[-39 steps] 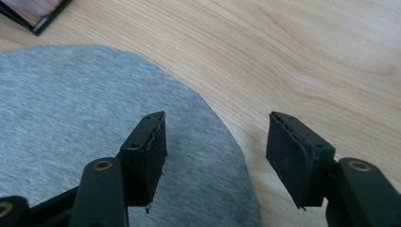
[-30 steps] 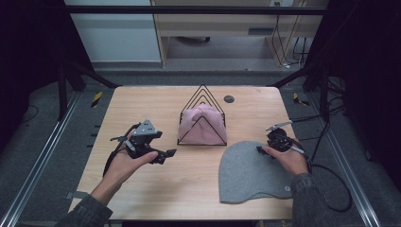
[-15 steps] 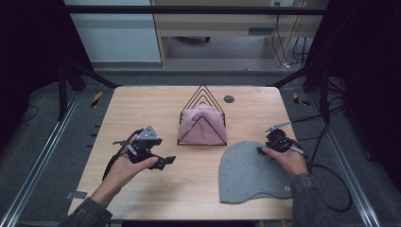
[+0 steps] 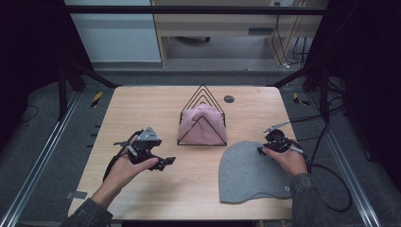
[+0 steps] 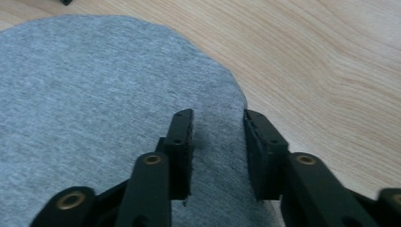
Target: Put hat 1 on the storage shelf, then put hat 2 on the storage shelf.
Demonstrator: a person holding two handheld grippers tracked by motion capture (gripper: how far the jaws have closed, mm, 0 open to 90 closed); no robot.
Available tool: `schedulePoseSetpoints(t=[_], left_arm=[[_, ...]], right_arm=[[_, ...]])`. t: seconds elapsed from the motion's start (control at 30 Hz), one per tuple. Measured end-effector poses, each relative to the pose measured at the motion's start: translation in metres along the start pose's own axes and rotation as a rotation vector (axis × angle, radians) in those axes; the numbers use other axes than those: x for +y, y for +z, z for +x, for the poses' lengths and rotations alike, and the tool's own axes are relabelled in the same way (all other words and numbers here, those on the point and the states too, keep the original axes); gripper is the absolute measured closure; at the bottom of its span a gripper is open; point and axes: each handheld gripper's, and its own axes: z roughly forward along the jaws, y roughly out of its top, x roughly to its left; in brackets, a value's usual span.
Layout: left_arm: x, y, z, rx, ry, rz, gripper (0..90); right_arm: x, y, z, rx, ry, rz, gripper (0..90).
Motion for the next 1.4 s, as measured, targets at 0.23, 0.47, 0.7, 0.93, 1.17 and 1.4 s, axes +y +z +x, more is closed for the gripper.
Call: schedulePoseSetpoints(t=[0.23, 0.47, 0.7, 0.93, 1.17, 1.4], left_arm=[[-0.004, 0.004, 0.000, -0.004, -0.019, 0.001, 10.1], [-0.008, 0.005, 0.001, -0.012, -0.019, 0.014, 8.8], [-0.013, 0.012, 0.001, -0.033, -0.020, 0.039, 8.1], [-0.016, 0.015, -0.001, -0.050, -0.011, 0.051, 8.0], [-0.012, 0.014, -0.008, -0.079, 0.014, 0.052, 8.4], [-0.008, 0.015, -0.016, -0.116, 0.048, 0.052, 9.3]], right_arm=[[0.002, 0.000, 0.006, 0.015, -0.026, 0.020, 82.9], [0.009, -0.011, 0.019, 0.035, -0.055, -0.018, 85.1], [0.021, -0.037, 0.042, 0.055, -0.144, -0.125, 85.2], [0.030, -0.063, 0.072, 0.087, -0.235, -0.205, 85.3], [0.038, -0.092, 0.104, 0.119, -0.321, -0.283, 85.3], [0.046, -0.108, 0.126, 0.145, -0.377, -0.325, 85.3]])
